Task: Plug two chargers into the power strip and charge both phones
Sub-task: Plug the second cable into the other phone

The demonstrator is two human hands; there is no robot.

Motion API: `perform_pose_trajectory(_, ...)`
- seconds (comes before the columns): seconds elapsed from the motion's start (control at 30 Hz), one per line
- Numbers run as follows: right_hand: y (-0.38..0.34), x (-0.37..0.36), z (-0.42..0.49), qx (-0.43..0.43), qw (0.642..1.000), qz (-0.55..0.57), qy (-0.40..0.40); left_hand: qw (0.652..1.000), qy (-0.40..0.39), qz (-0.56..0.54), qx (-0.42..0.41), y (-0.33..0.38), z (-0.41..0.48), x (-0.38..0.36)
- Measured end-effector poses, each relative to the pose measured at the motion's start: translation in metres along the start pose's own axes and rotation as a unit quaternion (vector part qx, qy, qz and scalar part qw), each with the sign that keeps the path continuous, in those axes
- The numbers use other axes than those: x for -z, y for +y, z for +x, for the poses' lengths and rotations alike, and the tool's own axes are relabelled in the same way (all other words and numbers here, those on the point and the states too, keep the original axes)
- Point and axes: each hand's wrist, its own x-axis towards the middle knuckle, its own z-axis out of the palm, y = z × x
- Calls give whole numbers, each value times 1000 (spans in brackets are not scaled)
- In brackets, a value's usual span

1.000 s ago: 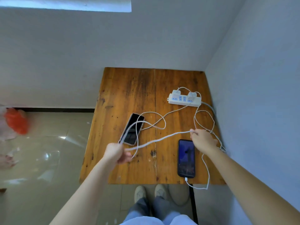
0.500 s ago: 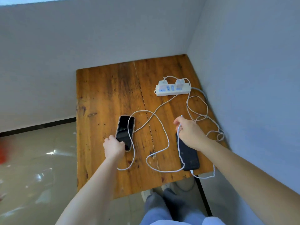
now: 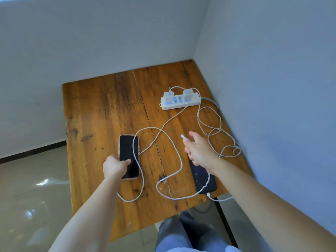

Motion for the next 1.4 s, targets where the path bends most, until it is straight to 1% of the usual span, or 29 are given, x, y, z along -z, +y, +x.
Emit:
perform_pose_trajectory(0.07,-6,3,-4,19,1000,-7,7,1000,5,-23,-20,5,-8,13)
perform_pose_trajectory(0.13,-12,7,-11,37,999,-22,16,998,5,-65,-19,9,-20,28)
perform_pose_trajectory(0.2,-18,10,-17,48,998,-45,14,987,-5,-160,13,11,-35,42)
perform_pose_trajectory(0.23,-20,11,-20,52,997,-58,9,974,-17,-223,31,12,-43,49)
perform_pose_trajectory(0.3,-24,14,-27,55,996,-62,-12,938,-53,-338,54,16,-61,62)
perform_pose_trajectory(0.4,-34,14,-41,76,994,-49,-66,864,-114,-480,96,24,-90,78)
perform_pose_trajectory(0.47,-42,13,-50,102,989,-57,-86,816,-147,-546,120,30,-109,83)
perform_pose_trajectory(0.5,-46,13,-55,114,987,-58,-97,801,-159,-564,122,34,-118,83)
perform_pose_trajectory(0.57,-54,12,-64,139,981,-52,-125,785,-175,-582,117,41,-135,84)
perform_pose_trajectory(0.67,-61,8,-76,203,965,-84,-141,771,-181,-601,112,51,-156,84)
perform_pose_trajectory(0.77,-59,7,-81,245,954,-130,-119,764,-179,-612,103,58,-170,83)
perform_pose_trajectory(1.0,-48,10,-83,240,961,-121,-67,748,-161,-634,113,64,-189,75)
perform_pose_trajectory(1.23,-42,15,-89,262,959,-92,-57,747,-150,-636,118,65,-198,71)
perform_pose_trajectory(1.4,-43,13,-93,287,949,-124,-33,756,-146,-629,110,64,-201,71)
